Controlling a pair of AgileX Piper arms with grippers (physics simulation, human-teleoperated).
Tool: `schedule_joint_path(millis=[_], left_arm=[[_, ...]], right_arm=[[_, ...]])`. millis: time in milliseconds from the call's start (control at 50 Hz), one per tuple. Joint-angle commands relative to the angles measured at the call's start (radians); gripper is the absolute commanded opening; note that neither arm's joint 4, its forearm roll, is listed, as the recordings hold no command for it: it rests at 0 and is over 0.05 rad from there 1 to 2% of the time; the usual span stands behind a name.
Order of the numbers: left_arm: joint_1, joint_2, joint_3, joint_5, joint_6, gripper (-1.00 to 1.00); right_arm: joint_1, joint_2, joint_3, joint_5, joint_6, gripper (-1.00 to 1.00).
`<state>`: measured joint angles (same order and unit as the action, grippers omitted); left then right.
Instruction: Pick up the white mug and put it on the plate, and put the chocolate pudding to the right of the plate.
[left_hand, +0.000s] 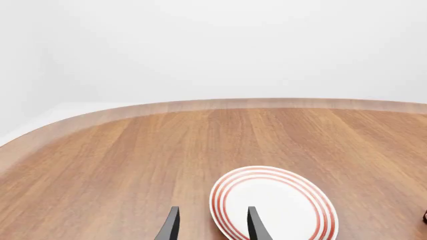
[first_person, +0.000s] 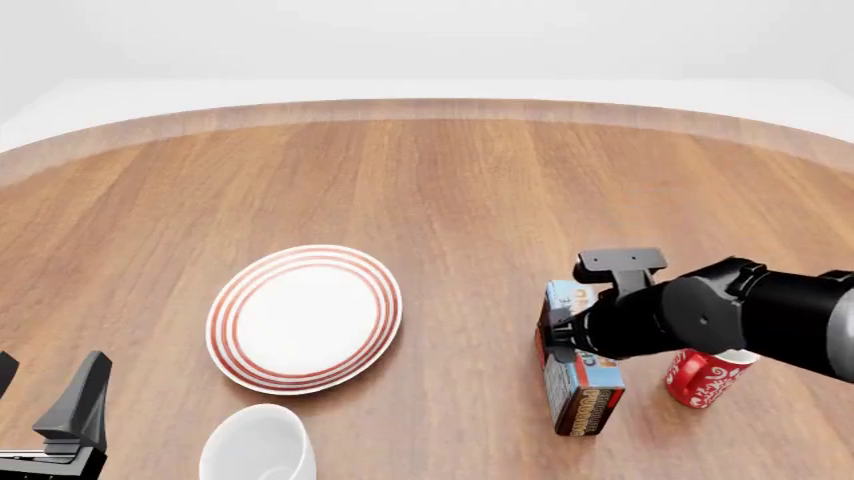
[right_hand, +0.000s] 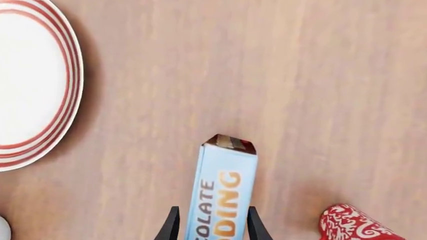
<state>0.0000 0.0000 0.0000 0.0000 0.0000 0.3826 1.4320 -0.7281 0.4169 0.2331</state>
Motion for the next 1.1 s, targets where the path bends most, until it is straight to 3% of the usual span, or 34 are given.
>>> schedule_joint_path(millis=[20, 280, 300, 480, 500, 640, 800, 1100], left_arm=[[0.0, 0.0, 0.0, 0.0, 0.0, 1.0], [0.0, 0.0, 0.0, 0.0, 0.0, 1.0], [0.0, 0.0, 0.0, 0.0, 0.0, 1.0], [0.0, 0.0, 0.0, 0.0, 0.0, 1.0], [0.0, 0.0, 0.0, 0.0, 0.0, 1.0], [0.0, 0.0, 0.0, 0.0, 0.0, 1.0], [0.0, 0.0, 0.0, 0.0, 0.0, 1.0], [0.0, 0.0, 0.0, 0.0, 0.0, 1.0]], right_arm=[[0.005, 0.026, 0.01, -0.022, 0.009, 1.0], [-0.002, 0.064, 0.022, -0.049, -0.001, 1.0], [0.001, 0.064, 0.022, -0.049, -0.004, -1.0], [-0.018, 0.042, 0.015, -0.038, -0.034, -1.0], [-0.051, 0.03, 0.008, -0.037, -0.07, -1.0], [-0.043, 0.013, -0.004, -0.024, -0.075, -1.0], [-0.036, -0.006, -0.019, -0.007, -0.074, -1.0], [0.019, -0.035, -0.077, 0.033, -0.021, -1.0]])
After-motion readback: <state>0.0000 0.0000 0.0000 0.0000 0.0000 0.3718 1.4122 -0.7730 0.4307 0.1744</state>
